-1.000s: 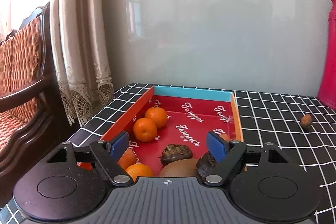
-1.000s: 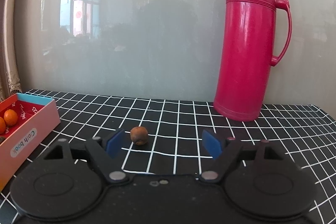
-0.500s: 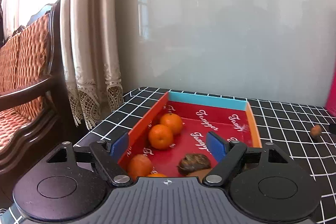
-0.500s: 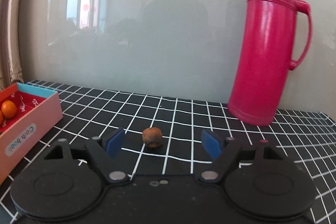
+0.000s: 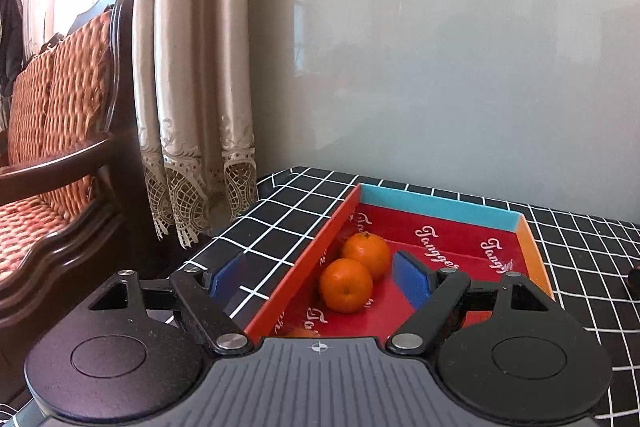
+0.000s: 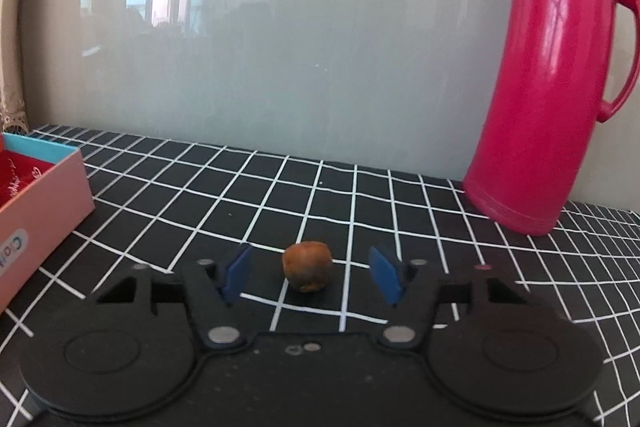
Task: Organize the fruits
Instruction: 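Move the right gripper to the small brown nut and grasp it, then carry the brown nut into the red box and open the right gripper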
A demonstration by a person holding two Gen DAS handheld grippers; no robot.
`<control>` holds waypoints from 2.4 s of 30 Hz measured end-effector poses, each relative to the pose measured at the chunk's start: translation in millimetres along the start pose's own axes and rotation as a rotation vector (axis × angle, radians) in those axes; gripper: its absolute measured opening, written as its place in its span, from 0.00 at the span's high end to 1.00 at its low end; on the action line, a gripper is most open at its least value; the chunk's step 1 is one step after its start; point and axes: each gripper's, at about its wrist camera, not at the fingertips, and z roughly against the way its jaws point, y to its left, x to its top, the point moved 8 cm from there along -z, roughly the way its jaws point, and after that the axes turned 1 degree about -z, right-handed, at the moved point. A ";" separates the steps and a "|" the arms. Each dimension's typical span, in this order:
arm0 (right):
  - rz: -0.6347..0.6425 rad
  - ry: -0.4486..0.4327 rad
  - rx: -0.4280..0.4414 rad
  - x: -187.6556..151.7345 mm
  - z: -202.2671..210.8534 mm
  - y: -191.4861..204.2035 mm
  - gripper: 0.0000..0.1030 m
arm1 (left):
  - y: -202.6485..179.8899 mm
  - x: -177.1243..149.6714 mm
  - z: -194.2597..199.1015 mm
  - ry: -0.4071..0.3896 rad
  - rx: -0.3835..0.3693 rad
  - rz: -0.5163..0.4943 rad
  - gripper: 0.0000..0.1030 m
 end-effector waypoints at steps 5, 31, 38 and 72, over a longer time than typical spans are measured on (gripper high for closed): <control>0.005 0.032 -0.010 -3.0 -11.4 -1.6 0.56 | -2.1 3.0 -2.8 -0.006 -0.007 -0.003 0.22; 0.017 -0.024 0.034 17.3 26.5 20.4 0.72 | 17.5 1.3 4.2 0.009 0.004 0.012 0.22; 0.031 -0.067 0.054 29.3 52.8 32.4 0.72 | 31.1 -0.1 15.9 -0.001 0.016 0.010 0.22; 0.162 -0.143 0.321 36.0 109.8 196.1 0.59 | 34.0 -39.2 64.7 0.047 -0.038 -0.009 0.22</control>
